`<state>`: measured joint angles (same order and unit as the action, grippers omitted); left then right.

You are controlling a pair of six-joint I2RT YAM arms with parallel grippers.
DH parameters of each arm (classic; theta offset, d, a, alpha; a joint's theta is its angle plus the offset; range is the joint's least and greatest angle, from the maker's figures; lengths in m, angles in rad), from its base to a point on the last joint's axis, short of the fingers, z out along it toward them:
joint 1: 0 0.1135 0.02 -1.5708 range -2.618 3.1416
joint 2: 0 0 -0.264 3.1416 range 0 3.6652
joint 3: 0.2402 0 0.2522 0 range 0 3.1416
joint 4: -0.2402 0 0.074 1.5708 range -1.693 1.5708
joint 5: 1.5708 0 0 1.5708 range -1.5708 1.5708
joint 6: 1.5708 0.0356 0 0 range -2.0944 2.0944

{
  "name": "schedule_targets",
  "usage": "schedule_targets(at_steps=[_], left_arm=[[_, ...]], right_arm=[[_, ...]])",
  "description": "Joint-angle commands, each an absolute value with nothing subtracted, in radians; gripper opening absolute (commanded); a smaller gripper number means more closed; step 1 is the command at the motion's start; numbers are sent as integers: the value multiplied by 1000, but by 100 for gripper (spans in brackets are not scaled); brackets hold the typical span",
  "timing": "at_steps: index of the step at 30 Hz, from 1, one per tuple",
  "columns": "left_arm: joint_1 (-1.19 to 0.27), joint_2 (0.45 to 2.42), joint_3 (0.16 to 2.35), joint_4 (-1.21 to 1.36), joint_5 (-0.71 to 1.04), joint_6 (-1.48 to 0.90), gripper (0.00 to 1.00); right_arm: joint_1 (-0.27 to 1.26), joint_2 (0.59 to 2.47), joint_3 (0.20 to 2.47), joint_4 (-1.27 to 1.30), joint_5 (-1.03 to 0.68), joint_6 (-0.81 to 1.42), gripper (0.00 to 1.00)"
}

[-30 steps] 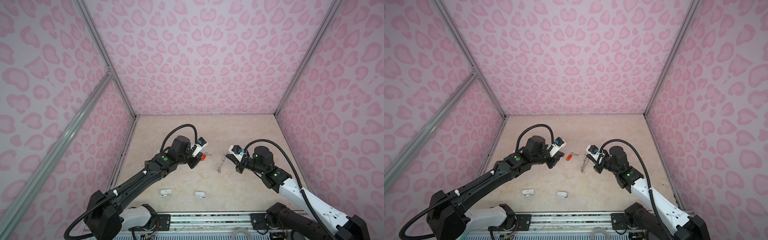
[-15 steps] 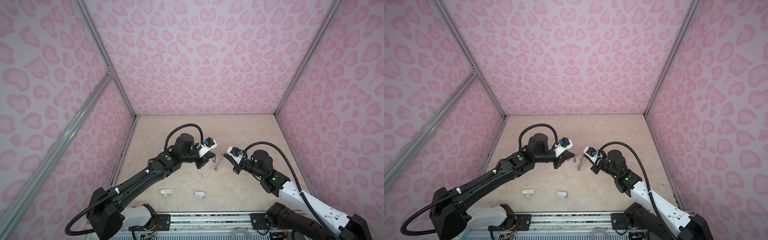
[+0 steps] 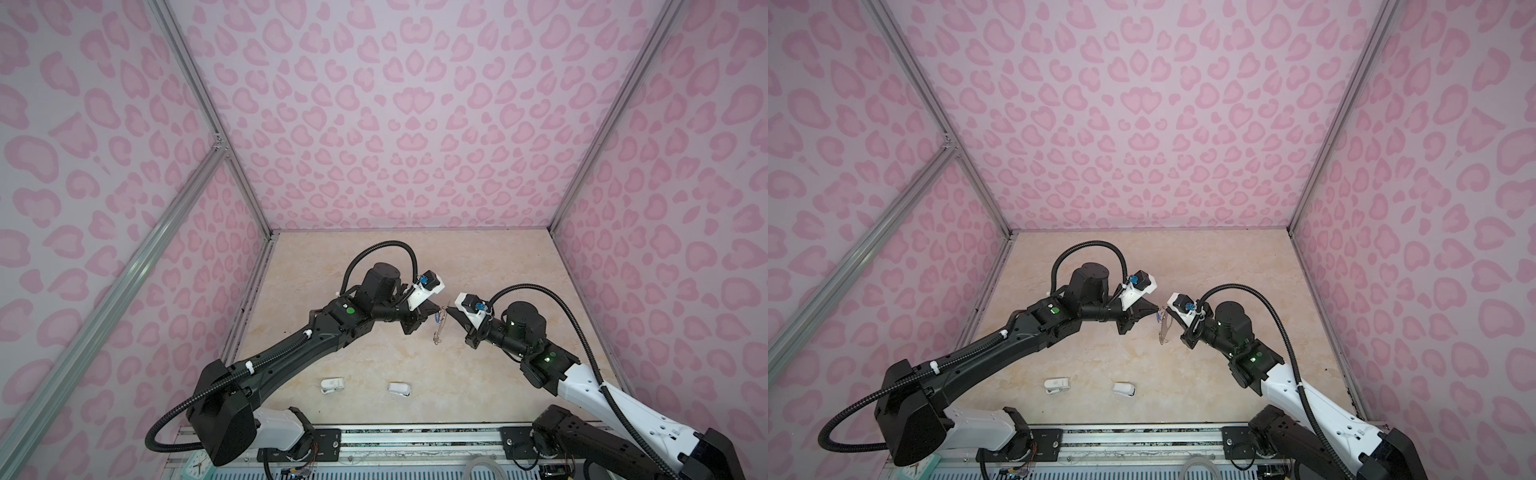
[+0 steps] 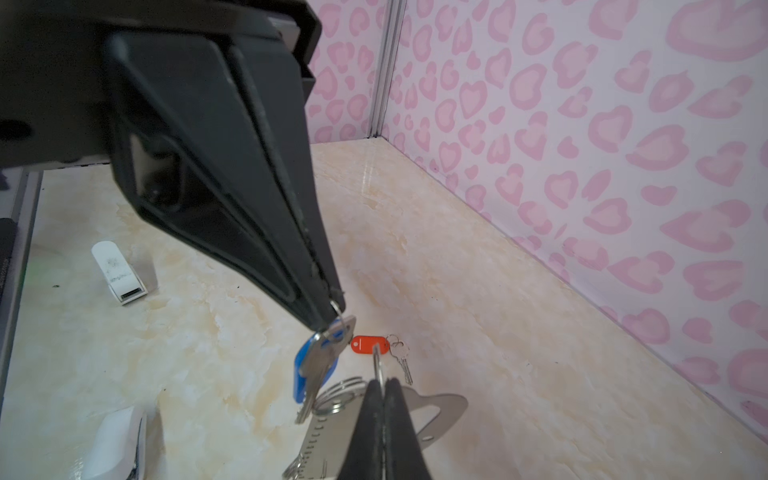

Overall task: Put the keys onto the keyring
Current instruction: 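Carry the blue-tagged key with the left gripper toward the plate held by the right gripper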

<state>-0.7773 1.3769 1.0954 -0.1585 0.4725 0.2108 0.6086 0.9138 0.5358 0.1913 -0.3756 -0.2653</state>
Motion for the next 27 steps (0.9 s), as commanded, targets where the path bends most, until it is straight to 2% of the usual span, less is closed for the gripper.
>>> schedule_targets(at_steps=[1,27], left_arm=[[-783,1396,1122,-166,451,211,4],[-791,1461,1198,-241,341,162,4]], right_arm=[[611,911,534,229,-381,-264,0],[601,910,528,193,-417,-314,0]])
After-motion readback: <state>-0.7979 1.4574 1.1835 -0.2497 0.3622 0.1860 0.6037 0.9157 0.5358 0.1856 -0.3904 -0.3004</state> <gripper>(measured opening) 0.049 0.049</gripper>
